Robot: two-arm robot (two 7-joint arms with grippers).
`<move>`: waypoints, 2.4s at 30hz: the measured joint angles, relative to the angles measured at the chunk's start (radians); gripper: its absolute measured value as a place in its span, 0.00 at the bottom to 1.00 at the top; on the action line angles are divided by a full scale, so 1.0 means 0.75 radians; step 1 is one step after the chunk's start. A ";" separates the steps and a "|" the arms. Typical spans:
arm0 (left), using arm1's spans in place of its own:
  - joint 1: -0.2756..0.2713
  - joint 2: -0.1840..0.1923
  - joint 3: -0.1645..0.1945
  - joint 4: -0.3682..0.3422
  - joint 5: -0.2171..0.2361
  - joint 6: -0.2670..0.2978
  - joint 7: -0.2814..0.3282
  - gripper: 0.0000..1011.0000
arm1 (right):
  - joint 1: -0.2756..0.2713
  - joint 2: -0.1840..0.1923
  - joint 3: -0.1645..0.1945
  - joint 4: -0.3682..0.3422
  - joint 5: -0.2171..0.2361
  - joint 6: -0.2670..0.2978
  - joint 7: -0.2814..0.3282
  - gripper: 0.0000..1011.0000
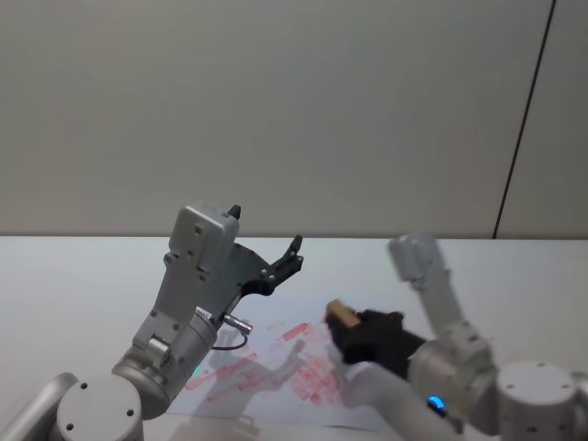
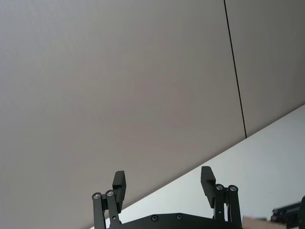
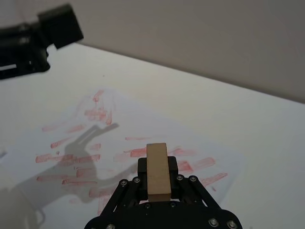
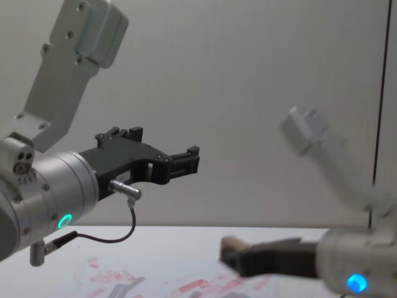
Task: Use the one hand to pick up the stamp and affix it onto the A4 paper.
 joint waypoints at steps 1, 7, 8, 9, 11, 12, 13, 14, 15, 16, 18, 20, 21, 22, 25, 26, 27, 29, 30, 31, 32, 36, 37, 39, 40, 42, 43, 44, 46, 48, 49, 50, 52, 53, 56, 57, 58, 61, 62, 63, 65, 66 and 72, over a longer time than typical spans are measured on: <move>0.000 0.000 0.000 0.000 0.000 0.000 0.000 0.99 | -0.011 0.015 0.014 -0.035 0.019 0.004 -0.004 0.22; 0.000 0.000 0.000 0.000 0.000 0.000 0.000 0.99 | -0.072 0.091 0.074 -0.174 0.112 0.024 -0.030 0.22; 0.000 0.000 0.000 0.000 0.000 0.000 0.000 0.99 | -0.091 0.114 0.090 -0.207 0.129 0.027 -0.036 0.22; 0.000 0.000 0.000 0.000 0.000 0.000 0.000 0.99 | -0.091 0.114 0.090 -0.207 0.129 0.027 -0.036 0.22; 0.000 0.000 0.000 0.000 0.000 0.000 0.000 0.99 | -0.117 0.143 0.109 -0.246 0.151 0.034 -0.043 0.22; 0.000 0.000 0.000 0.000 0.000 0.000 0.000 0.99 | -0.126 0.153 0.114 -0.258 0.157 0.036 -0.045 0.22; 0.000 0.000 0.000 0.000 0.000 0.000 0.000 0.99 | -0.145 0.174 0.126 -0.281 0.170 0.040 -0.049 0.22; 0.000 0.000 0.000 0.000 0.000 0.000 0.000 0.99 | -0.157 0.186 0.133 -0.294 0.175 0.042 -0.051 0.22; 0.000 0.000 0.000 0.000 0.000 0.000 0.000 0.99 | -0.167 0.197 0.138 -0.303 0.181 0.045 -0.053 0.22; 0.000 0.000 0.000 0.000 0.000 0.000 0.000 0.99 | -0.189 0.220 0.151 -0.324 0.190 0.049 -0.055 0.22; 0.000 0.000 0.000 0.000 0.000 0.000 0.000 0.99 | -0.208 0.240 0.161 -0.340 0.198 0.053 -0.056 0.22; 0.000 0.000 0.000 0.000 0.000 0.000 0.000 0.99 | -0.235 0.268 0.173 -0.361 0.210 0.057 -0.057 0.22; 0.000 0.000 0.000 0.000 0.000 0.000 0.000 0.99 | -0.253 0.288 0.183 -0.375 0.216 0.059 -0.057 0.22; 0.000 0.000 0.000 0.000 0.000 0.000 0.000 0.99 | -0.260 0.295 0.187 -0.380 0.218 0.060 -0.057 0.22; 0.000 0.000 0.000 0.000 0.000 0.000 0.000 0.99 | -0.284 0.323 0.199 -0.396 0.225 0.065 -0.057 0.22; 0.000 0.000 0.000 0.000 0.000 0.000 0.000 0.99 | -0.291 0.332 0.204 -0.400 0.226 0.065 -0.056 0.22; 0.000 0.000 0.000 0.000 0.000 0.000 0.000 0.99 | -0.296 0.338 0.206 -0.403 0.227 0.066 -0.056 0.22; 0.000 0.000 0.000 0.000 0.000 0.000 0.000 0.99 | -0.310 0.355 0.214 -0.410 0.227 0.067 -0.053 0.22; 0.000 0.000 0.000 0.000 0.000 0.000 0.000 0.99 | -0.313 0.358 0.215 -0.410 0.227 0.067 -0.052 0.22; 0.000 0.000 0.000 0.000 0.000 0.000 0.000 0.99 | -0.316 0.364 0.218 -0.412 0.227 0.068 -0.051 0.22; 0.000 0.000 0.000 0.000 0.000 0.000 0.000 0.99 | -0.319 0.368 0.219 -0.413 0.227 0.068 -0.050 0.22; 0.000 0.000 0.000 0.000 0.000 0.000 0.000 0.99 | -0.329 0.386 0.226 -0.414 0.222 0.068 -0.044 0.22; 0.000 0.000 0.000 0.000 0.000 0.000 0.000 0.99 | -0.329 0.388 0.227 -0.414 0.221 0.068 -0.043 0.22; 0.000 0.000 0.000 0.000 0.000 0.000 0.000 0.99 | -0.330 0.393 0.228 -0.410 0.214 0.067 -0.038 0.22; 0.000 0.000 0.000 0.000 0.000 0.000 0.000 0.99 | -0.330 0.394 0.228 -0.408 0.212 0.067 -0.037 0.22; 0.000 0.000 0.000 0.000 0.000 0.000 0.000 0.99 | -0.330 0.397 0.228 -0.403 0.205 0.067 -0.030 0.22; 0.000 0.000 0.000 0.000 0.000 0.000 0.000 0.99 | -0.330 0.398 0.228 -0.401 0.202 0.067 -0.029 0.22; 0.000 0.000 0.000 0.000 0.000 0.000 0.000 0.99 | -0.330 0.399 0.227 -0.400 0.200 0.067 -0.027 0.22; 0.000 0.000 0.000 0.000 0.000 0.000 0.000 0.99 | -0.329 0.400 0.227 -0.396 0.194 0.066 -0.023 0.22; 0.000 0.000 0.000 0.000 0.000 0.000 0.000 0.99 | -0.329 0.402 0.226 -0.393 0.189 0.066 -0.019 0.22; 0.000 0.000 0.000 0.000 0.000 0.000 0.000 0.99 | -0.328 0.402 0.225 -0.391 0.187 0.066 -0.018 0.23; 0.000 0.000 0.000 0.000 0.000 0.000 0.000 0.99 | -0.328 0.403 0.225 -0.390 0.185 0.066 -0.016 0.27; 0.000 0.000 0.000 0.000 0.000 0.000 0.000 0.99 | -0.328 0.404 0.224 -0.388 0.182 0.066 -0.014 0.30; 0.000 0.000 0.000 0.000 0.000 0.000 0.000 0.99 | -0.327 0.404 0.224 -0.386 0.180 0.066 -0.013 0.35; 0.000 0.000 0.000 0.000 0.000 0.000 0.000 0.99 | -0.327 0.406 0.223 -0.384 0.177 0.066 -0.010 0.44; 0.000 0.000 0.000 0.000 0.000 0.000 0.000 0.99 | -0.327 0.406 0.223 -0.383 0.177 0.066 -0.009 0.44; 0.000 0.000 0.000 0.000 0.000 0.000 0.000 0.99 | -0.327 0.406 0.223 -0.383 0.176 0.066 -0.009 0.50; 0.000 0.000 0.000 0.000 0.000 0.000 0.000 0.99 | -0.326 0.407 0.223 -0.381 0.174 0.066 -0.007 0.57; 0.000 0.000 0.000 0.000 0.000 0.000 0.000 0.99 | -0.326 0.407 0.223 -0.381 0.173 0.066 -0.007 0.63; 0.000 0.000 0.000 0.000 0.000 0.000 0.000 0.99 | -0.326 0.407 0.223 -0.380 0.172 0.066 -0.007 0.64; 0.000 0.000 0.000 0.000 0.000 0.000 0.000 0.99 | -0.326 0.407 0.222 -0.379 0.171 0.066 -0.006 0.73; 0.000 0.000 0.000 0.000 0.000 0.000 0.000 0.99 | -0.326 0.407 0.222 -0.379 0.171 0.066 -0.005 0.75; 0.000 0.000 0.000 0.000 0.000 0.000 0.000 0.99 | -0.325 0.408 0.221 -0.377 0.169 0.066 -0.004 0.93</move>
